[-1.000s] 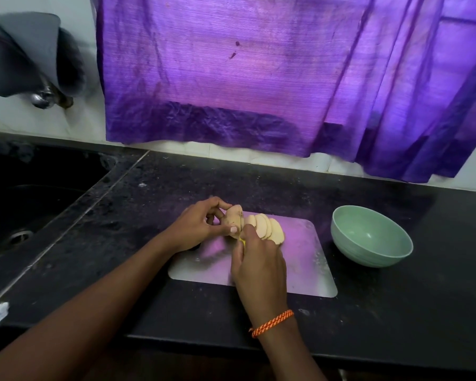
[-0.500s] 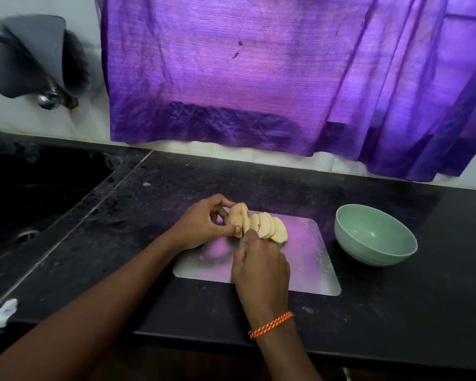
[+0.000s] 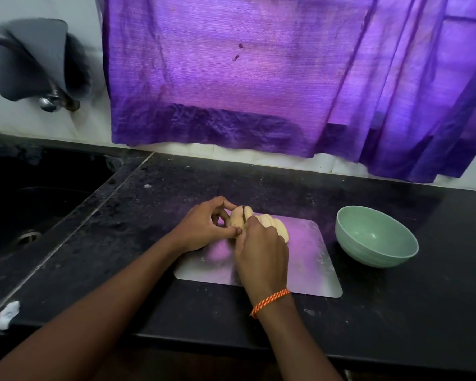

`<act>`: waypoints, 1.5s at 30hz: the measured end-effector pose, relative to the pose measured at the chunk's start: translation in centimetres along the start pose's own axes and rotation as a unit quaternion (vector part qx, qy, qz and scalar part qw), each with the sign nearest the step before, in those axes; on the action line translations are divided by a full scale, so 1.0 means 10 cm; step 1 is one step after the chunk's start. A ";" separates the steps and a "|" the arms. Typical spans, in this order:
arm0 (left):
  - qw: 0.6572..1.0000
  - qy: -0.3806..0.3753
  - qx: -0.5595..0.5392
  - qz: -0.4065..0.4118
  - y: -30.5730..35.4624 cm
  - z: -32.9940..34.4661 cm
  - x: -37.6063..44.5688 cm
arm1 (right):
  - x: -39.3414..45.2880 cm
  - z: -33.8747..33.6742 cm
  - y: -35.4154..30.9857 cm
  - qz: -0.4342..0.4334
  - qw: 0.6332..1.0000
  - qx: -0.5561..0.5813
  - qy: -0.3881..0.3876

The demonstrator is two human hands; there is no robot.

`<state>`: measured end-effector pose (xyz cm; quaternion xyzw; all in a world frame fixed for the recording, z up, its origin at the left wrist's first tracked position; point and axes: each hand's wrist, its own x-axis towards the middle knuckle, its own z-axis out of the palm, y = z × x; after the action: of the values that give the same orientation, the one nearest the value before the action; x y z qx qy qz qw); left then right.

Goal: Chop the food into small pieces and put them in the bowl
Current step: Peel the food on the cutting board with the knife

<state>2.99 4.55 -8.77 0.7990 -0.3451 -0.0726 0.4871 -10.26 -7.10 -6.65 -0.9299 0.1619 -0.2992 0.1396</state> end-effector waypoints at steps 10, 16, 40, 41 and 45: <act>1.000 0.015 0.006 -0.008 0.00 0.02 0.00 | -0.23 -0.15 0.11 0.045 0.999 0.021 -0.008; 1.000 0.013 0.020 -0.011 0.00 0.02 0.00 | -0.23 -0.14 0.06 0.038 0.998 0.043 -0.039; 0.997 0.051 0.061 0.003 0.01 0.03 -0.01 | -0.24 -0.16 0.07 0.037 0.998 0.046 -0.034; 0.997 0.049 0.061 0.006 0.02 0.03 -0.01 | -0.23 -0.15 0.07 0.035 0.997 0.051 -0.036; 0.996 0.038 0.078 0.000 -0.01 0.04 0.01 | -0.20 -0.12 0.11 0.026 0.997 0.063 -0.036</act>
<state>2.94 4.23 -9.00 0.8365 -0.3311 -0.0145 0.4363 -12.78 -7.48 -7.09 -0.9248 0.1616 -0.2714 0.2118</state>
